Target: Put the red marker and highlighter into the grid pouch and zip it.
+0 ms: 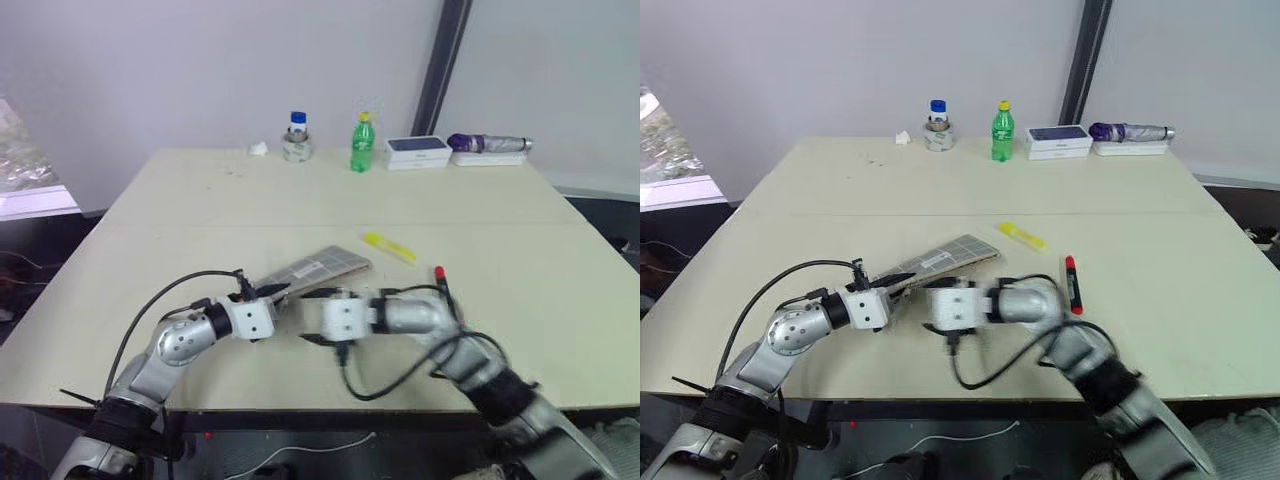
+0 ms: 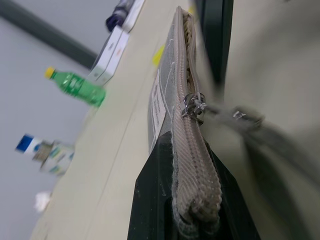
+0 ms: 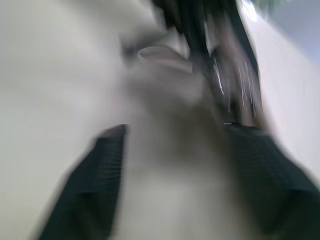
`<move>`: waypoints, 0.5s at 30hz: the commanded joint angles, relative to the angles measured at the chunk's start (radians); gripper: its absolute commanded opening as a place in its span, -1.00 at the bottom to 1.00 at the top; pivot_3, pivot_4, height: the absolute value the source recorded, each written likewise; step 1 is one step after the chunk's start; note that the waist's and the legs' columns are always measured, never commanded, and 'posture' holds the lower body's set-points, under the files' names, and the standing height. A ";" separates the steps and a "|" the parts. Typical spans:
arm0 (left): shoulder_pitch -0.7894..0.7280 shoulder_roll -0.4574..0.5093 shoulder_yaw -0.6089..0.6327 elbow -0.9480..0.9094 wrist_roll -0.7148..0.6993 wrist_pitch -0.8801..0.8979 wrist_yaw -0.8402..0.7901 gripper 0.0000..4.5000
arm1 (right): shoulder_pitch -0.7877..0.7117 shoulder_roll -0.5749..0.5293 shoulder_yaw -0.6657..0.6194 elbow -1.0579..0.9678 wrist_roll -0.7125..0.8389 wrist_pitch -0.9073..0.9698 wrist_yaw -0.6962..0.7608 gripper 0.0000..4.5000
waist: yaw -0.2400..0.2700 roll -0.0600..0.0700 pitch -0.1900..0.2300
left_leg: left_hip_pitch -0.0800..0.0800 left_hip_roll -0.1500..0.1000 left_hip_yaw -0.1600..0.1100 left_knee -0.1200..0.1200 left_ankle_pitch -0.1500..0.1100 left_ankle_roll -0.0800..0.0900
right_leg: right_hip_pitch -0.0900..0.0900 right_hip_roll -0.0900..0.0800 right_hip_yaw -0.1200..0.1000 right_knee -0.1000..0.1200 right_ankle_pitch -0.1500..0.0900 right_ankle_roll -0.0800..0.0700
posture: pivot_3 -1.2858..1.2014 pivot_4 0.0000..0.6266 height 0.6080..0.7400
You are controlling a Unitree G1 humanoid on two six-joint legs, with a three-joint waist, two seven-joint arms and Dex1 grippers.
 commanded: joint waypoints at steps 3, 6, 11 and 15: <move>0.041 0.039 0.065 -0.065 0.001 -0.023 0.059 -1.00 | 0.160 -0.084 -0.194 -0.144 0.093 0.140 -0.031 0.99 | -0.007 0.000 0.000 | 0.000 0.000 0.000 -0.001 0.000 0.000 | -0.001 0.001 0.000 0.001 0.000 0.000 | 0.03 -0.52 1.00; 0.074 0.050 0.084 -0.071 -0.026 -0.029 0.065 -1.00 | 0.166 -0.029 -0.322 -0.164 0.179 0.267 -0.122 0.99 | -0.019 0.000 0.000 | 0.001 0.001 0.000 -0.002 0.000 -0.001 | -0.001 0.002 0.001 0.001 0.000 0.000 | 0.03 -0.52 1.00; 0.077 0.037 0.082 -0.057 -0.014 -0.025 0.086 -1.00 | 0.004 0.078 -0.363 -0.037 0.191 0.404 -0.256 0.99 | -0.026 0.000 0.000 | 0.001 0.002 0.000 -0.002 0.001 -0.001 | -0.001 0.002 0.000 0.001 0.000 0.000 | 0.03 -0.52 1.00; 0.053 0.015 0.065 -0.052 -0.041 -0.006 0.072 -1.00 | -0.214 0.111 -0.347 0.320 0.144 0.350 -0.309 0.99 | -0.022 0.000 0.000 | 0.001 0.000 0.000 -0.002 0.001 -0.001 | -0.001 0.001 0.000 0.001 0.000 0.000 | 0.03 -0.52 1.00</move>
